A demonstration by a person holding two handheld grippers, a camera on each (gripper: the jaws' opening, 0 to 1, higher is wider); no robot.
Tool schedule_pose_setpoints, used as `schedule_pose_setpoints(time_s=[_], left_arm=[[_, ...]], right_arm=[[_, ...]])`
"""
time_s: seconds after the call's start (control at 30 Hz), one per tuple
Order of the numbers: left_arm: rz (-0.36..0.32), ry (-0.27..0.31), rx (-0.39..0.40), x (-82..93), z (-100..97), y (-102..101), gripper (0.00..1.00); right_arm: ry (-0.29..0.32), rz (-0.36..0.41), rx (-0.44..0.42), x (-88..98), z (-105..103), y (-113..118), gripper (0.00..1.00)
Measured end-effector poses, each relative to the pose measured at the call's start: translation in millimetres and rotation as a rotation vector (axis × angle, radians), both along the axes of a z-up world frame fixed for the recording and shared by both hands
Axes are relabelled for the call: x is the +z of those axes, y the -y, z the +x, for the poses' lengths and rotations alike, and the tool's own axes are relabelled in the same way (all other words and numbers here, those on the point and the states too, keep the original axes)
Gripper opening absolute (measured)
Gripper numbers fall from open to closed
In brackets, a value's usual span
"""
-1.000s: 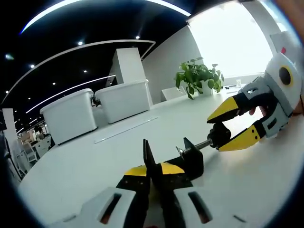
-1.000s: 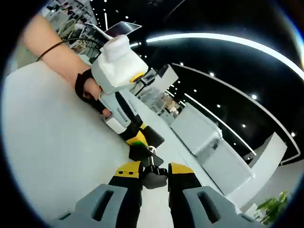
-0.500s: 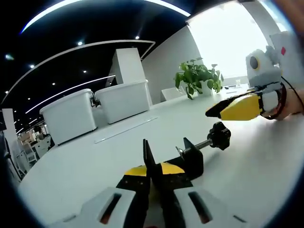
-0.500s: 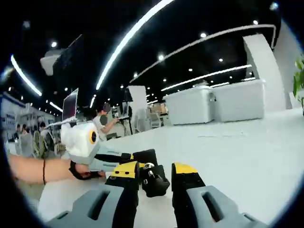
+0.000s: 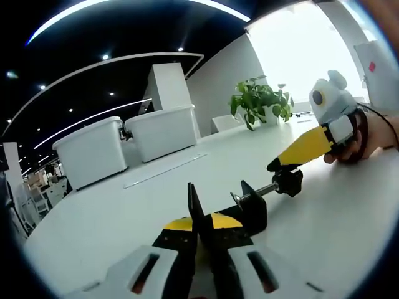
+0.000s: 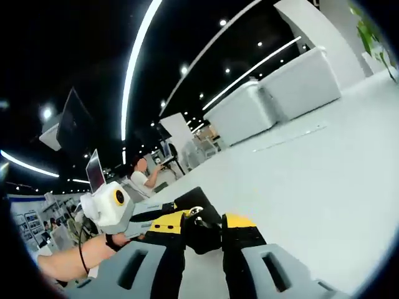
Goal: Clamp the fixed fixture on the desktop, loosen the retaining clip, secure it to the edge of the desk, and tighten the retaining clip.
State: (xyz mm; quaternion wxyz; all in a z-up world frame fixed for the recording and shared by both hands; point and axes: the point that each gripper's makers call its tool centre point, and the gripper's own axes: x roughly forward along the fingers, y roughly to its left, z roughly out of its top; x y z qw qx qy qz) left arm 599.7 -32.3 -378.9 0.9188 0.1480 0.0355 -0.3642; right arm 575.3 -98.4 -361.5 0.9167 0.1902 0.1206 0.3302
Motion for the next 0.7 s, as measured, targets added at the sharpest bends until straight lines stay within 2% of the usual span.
schedule_pose_setpoints(time_s=[0.03, 0.07, 0.27, 0.37, 0.5, 0.57, 0.7], left_arm=[[0.000, 0.000, 0.000, 0.0, 0.0, 0, 0.07], [0.000, 0.001, 0.000, -0.1, 0.2, 0, 0.07], [0.000, 0.000, -0.001, -0.8, 0.7, 1, 0.07], [0.000, 0.000, -0.002, -0.9, 0.8, 1, 0.07], [0.000, -0.001, -0.003, -1.0, 0.6, 1, 0.07], [0.000, -0.001, -0.003, -1.0, 0.8, 1, 0.07], [0.000, 0.000, -0.003, -0.8, 0.4, 1, 0.07]], right_arm=[[0.005, 0.019, 0.006, 2.4, -2, -3, 0.21], [0.015, -0.002, 0.004, 1.9, -1, -2, 0.21], [0.037, -0.015, 0.010, 2.1, -5, -4, 0.20], [0.155, -0.155, 0.020, 5.8, -7, -7, 0.19], [0.355, -0.390, 0.028, 10.7, -13, -13, 0.19], [0.435, -0.486, 0.031, 10.5, -20, -17, 0.19], [0.507, -0.584, 0.030, 10.9, -20, -19, 0.19]])
